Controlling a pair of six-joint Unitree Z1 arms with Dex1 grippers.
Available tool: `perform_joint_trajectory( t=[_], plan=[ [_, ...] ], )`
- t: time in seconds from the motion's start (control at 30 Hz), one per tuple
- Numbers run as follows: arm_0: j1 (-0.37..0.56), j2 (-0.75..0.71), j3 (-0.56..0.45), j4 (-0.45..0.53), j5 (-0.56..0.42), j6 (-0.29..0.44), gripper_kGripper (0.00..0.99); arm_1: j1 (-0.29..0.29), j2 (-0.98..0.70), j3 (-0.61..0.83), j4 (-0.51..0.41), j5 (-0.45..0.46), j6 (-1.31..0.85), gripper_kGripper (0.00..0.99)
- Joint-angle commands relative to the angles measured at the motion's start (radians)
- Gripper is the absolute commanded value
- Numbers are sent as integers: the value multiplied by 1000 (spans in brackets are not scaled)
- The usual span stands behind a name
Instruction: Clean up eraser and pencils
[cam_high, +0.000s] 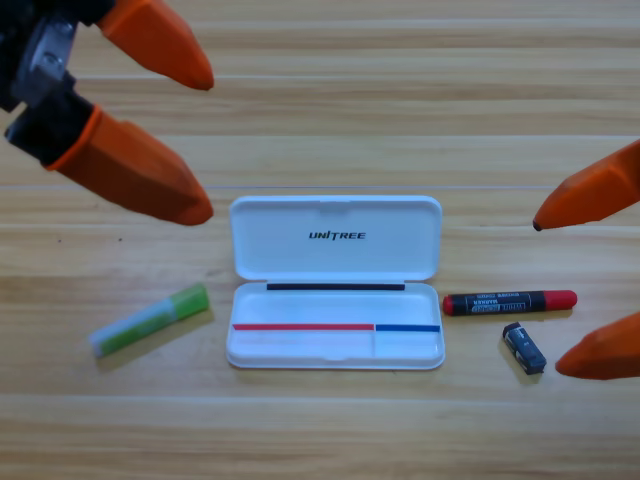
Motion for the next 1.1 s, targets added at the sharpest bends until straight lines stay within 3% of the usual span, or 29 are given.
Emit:
perform_joint_trajectory(
  t=[0.03,0.3,0.43,0.57,0.73,0.9,1.1],
  plan=[
    [-32,35,-1,9,36,25,990,22,32,17,11,3,10,986],
    [-35,41,2,9,54,43,990,20,14,38,10,-42,68,986],
    [-38,49,8,3,48,46,990,-11,10,60,20,-163,165,986],
    [-43,63,36,3,62,66,990,-15,83,31,89,-339,275,986],
    [-41,121,53,19,162,80,989,-23,198,21,100,-480,404,986],
    [-38,172,28,88,257,108,989,-46,363,-5,102,-485,450,983],
    [55,224,36,129,311,144,989,-80,557,-51,97,-483,453,983]
  ],
)
